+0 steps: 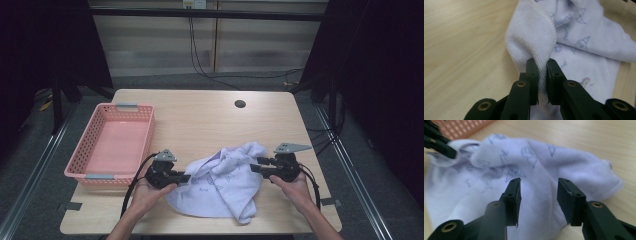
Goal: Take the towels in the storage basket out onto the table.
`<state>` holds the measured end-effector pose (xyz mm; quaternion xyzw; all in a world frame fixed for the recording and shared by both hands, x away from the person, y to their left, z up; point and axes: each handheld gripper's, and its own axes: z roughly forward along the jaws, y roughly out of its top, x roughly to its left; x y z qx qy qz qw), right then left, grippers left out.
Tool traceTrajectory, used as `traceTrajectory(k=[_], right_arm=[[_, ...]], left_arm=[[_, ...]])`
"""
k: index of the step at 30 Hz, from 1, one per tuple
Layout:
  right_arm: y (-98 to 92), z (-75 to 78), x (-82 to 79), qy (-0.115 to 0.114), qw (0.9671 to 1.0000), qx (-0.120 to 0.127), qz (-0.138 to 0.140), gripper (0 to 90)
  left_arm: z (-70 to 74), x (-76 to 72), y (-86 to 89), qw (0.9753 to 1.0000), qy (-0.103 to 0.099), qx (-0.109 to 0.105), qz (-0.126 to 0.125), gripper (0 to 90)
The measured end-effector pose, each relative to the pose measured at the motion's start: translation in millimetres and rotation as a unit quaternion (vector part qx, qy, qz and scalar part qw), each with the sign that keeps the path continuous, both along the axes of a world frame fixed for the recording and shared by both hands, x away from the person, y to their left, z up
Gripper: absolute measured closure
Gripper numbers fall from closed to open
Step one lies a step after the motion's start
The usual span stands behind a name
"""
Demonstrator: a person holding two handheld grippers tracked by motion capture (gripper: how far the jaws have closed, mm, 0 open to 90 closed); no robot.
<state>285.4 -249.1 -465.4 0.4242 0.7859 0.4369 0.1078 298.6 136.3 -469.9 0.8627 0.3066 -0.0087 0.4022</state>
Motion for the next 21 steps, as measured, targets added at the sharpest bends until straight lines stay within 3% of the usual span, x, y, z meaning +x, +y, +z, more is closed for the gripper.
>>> traceTrajectory(k=[2, 5, 7, 8, 9, 10, 12, 13, 15, 16, 17, 19, 21], right_arm=[[1.4, -4.2, -0.5, 0.013, 0.9999, 0.002, -0.006, 49.7], [0.3, -9.5, -6.1, 0.027, 0.9996, -0.001, -0.001, 45.5], [2.0, -16.6, -8.9, 0.041, 0.9991, -0.003, 0.01, 44.8], [5.0, -20.2, -9.8, 0.047, 0.9988, -0.013, 0.011, 44.5], [7.9, -23.2, -9.9, 0.05, 0.9983, -0.027, 0.015, 47.6], [10.3, -24.5, -10.4, 0.048, 0.9981, -0.039, 0.011, 58.3], [8.8, -23.1, -10.4, 0.042, 0.9985, -0.036, 0.003, 75.5], [6.2, -21.5, -9.7, 0.039, 0.9987, -0.034, -0.004, 79.1], [-2.0, -16.9, -8.1, 0.029, 0.9991, -0.026, -0.02, 84.8], [-6.8, -13.7, -7.3, 0.024, 0.9991, -0.022, -0.026, 86.1], [-11.2, -10.2, -6.2, 0.019, 0.9992, -0.017, -0.03, 86.4], [-17.7, -2.5, -4.6, 0.007, 0.9991, -0.01, -0.041, 86.7], [-22.3, 5.3, -2.7, -0.004, 0.9989, -0.004, -0.047, 86.6]], left_arm=[[-0.3, -1.5, 2.2, 1.0, -0.005, -0.004, 0.0, 78.7], [2.1, 5.9, -0.4, 0.9994, -0.023, -0.022, 0.013, 61.5], [3.8, 13.0, -7.9, 0.9986, -0.035, -0.035, 0.019, 54.7], [3.1, 15.8, -13.7, 0.9987, -0.04, -0.03, 0.013, 50.3], [0.2, 18.0, -20.2, 0.999, -0.04, -0.017, 0.008, 49.8], [-5.1, 20.5, -26.4, 0.9994, -0.033, -0.011, 0.006, 47.8], [-16.5, 25.1, -36.4, 0.9997, -0.015, 0.016, 0.007, 44.6], [-21.2, 26.3, -40.2, 0.9994, -0.012, 0.032, 0.005, 45.3], [-23.4, 26.0, -41.7, 0.9984, -0.024, 0.051, 0.001, 64.6], [-22.5, 26.7, -40.0, 0.9989, -0.012, 0.044, 0.001, 75.0], [-21.3, 25.9, -38.2, 0.9991, -0.008, 0.041, 0.002, 78.5], [-17.1, 22.0, -33.8, 0.9994, -0.008, 0.033, -0.004, 80.0], [-10.2, 17.7, -28.0, 0.9999, -0.008, 0.008, -0.004, 80.2]])
